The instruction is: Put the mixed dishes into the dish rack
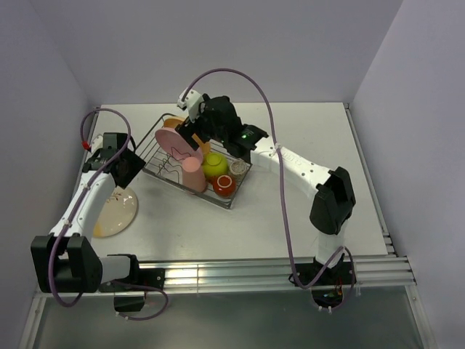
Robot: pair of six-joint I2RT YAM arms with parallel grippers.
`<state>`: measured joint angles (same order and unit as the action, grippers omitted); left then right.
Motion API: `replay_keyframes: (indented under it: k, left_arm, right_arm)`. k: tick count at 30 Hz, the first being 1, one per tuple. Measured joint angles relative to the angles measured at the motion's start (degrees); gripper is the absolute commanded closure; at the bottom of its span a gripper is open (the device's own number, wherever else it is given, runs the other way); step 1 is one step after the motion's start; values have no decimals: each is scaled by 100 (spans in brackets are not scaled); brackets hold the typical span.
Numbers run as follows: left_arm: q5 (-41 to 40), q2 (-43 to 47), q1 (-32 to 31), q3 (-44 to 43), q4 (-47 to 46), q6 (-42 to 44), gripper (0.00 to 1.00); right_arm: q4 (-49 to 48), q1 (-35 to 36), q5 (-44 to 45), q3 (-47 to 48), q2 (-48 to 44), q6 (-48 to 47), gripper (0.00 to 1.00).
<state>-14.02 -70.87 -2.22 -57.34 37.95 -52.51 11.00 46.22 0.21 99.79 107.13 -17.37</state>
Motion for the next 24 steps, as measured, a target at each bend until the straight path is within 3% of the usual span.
replay_keyframes:
  k: [5,14,20,24]
  left_arm:
    - [-37,-310,275,55,94,-74,41]
    - [-94,-1073,1064,205,203,-26,42]
    - [-101,-1716,1357,-120,339,37,43]
    - [-101,-2159,1539,-520,382,76,43]
  right_arm:
    - [-149,-13,-92,-424,-501,179,5]
    - [-739,-24,-297,-2352,-2310,949,5]
    - [-1224,92,-413,-3154,-3467,1388,5]
    - [-1261,203,-315,-3285,-3589,1482,5]
